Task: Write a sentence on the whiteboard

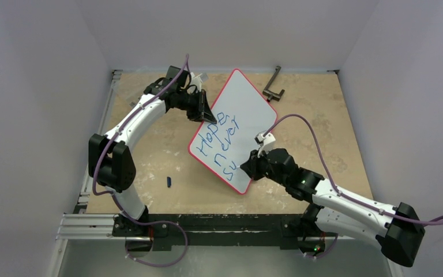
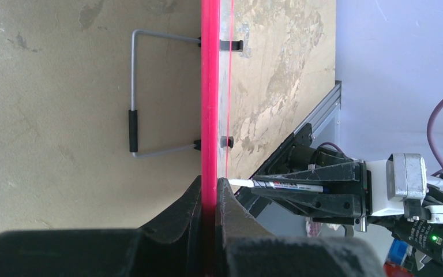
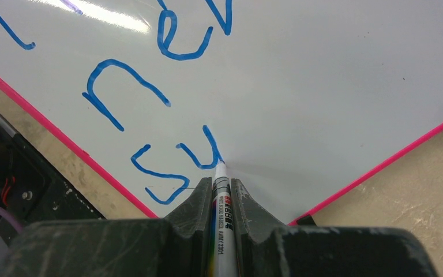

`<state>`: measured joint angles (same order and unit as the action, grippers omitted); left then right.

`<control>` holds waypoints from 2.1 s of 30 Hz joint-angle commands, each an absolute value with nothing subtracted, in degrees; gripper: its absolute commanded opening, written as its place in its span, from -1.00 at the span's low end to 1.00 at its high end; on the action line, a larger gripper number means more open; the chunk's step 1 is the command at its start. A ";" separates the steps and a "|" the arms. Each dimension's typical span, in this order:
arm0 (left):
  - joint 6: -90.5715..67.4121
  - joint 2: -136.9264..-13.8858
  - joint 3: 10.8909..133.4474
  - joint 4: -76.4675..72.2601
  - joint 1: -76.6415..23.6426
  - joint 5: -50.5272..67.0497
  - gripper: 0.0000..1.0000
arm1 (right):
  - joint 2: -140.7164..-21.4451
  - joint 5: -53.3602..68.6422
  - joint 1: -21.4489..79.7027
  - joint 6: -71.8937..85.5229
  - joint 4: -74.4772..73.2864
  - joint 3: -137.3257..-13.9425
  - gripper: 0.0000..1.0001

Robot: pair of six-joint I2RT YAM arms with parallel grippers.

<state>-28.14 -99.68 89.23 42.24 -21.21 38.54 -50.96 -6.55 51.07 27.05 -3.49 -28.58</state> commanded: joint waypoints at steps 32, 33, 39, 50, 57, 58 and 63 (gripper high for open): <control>-27.99 -96.88 89.16 41.48 -20.08 33.99 -1.00 | -55.92 -11.04 51.16 22.26 -3.52 -40.30 -1.00; -28.01 -96.86 89.20 41.44 -20.11 34.01 -1.00 | -56.42 -10.95 51.15 22.17 -3.21 -40.55 -1.00; -28.12 -96.70 89.12 41.34 -20.13 34.10 -1.00 | -59.01 -10.46 51.15 21.81 -1.73 -41.06 -1.00; -28.12 -96.42 89.11 41.38 -20.08 34.19 -1.00 | -58.98 -10.46 51.15 22.93 -1.31 -37.09 -1.00; -28.08 -96.47 89.09 41.32 -20.08 34.19 -1.00 | -56.95 -10.29 51.15 25.04 -1.38 -32.64 -1.00; -28.10 -96.39 89.09 41.33 -20.12 34.15 -1.00 | -56.69 -10.09 51.15 25.38 -1.41 -31.97 -1.00; -28.08 -96.42 88.98 41.39 -20.11 34.17 -1.00 | -54.95 -10.02 51.14 26.87 -1.60 -29.16 -1.00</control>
